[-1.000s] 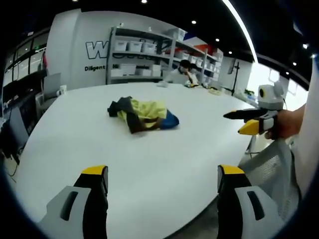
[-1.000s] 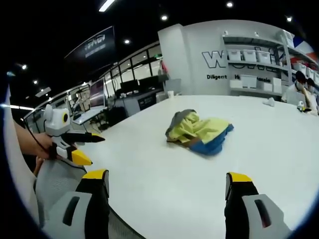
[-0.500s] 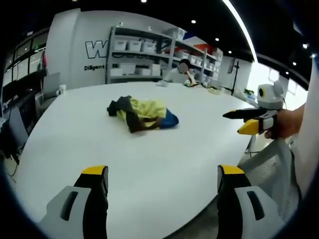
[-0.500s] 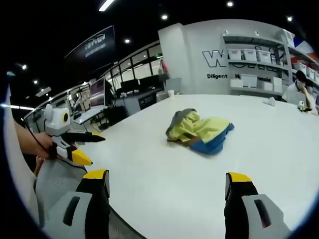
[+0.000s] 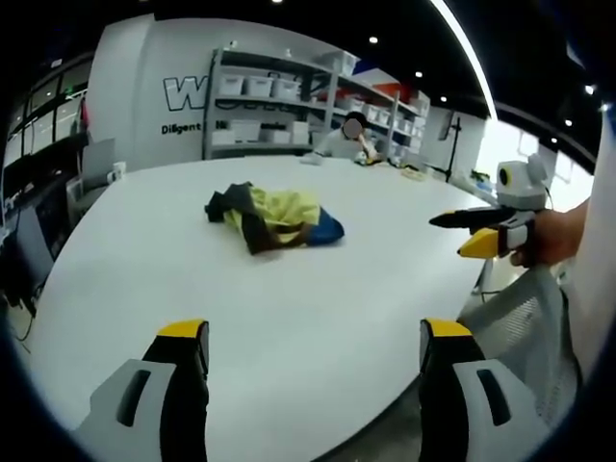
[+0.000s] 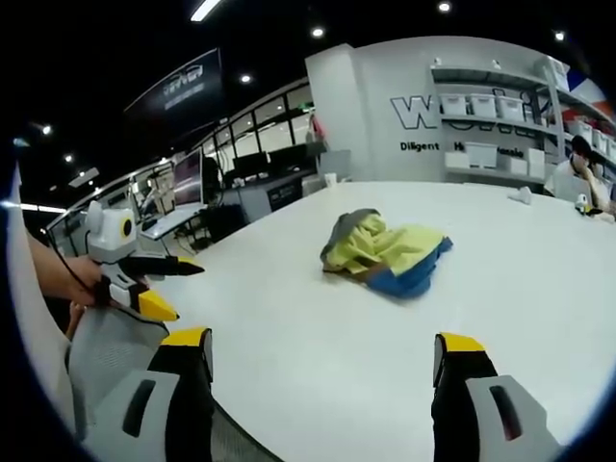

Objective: Fold the garment on the visible template until the final outline fits inside the template.

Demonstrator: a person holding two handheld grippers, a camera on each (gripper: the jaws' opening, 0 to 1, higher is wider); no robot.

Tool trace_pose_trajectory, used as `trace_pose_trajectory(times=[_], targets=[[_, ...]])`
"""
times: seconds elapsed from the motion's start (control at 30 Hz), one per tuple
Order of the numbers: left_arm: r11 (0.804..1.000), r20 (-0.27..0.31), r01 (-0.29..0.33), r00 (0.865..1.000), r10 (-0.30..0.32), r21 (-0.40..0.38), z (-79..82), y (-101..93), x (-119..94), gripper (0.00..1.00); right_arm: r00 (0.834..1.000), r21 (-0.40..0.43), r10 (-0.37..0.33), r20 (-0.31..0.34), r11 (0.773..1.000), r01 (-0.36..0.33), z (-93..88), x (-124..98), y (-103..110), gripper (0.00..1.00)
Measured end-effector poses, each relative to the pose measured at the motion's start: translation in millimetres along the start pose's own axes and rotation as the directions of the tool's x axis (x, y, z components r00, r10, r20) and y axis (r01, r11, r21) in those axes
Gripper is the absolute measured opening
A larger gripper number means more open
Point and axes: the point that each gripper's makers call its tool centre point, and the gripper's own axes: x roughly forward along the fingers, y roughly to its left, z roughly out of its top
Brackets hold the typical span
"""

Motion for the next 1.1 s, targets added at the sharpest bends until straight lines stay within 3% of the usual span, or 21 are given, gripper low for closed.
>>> trace_pose_trajectory(times=[1.1], targets=[[1.0,-0.009,0.007,1.0,-0.007,0.003,-0.8,-2.1,0.7,0.89,1.0,-0.016,0.009,-0.013,1.0,-0.009,-0.9,2.6,0.3,0.9]])
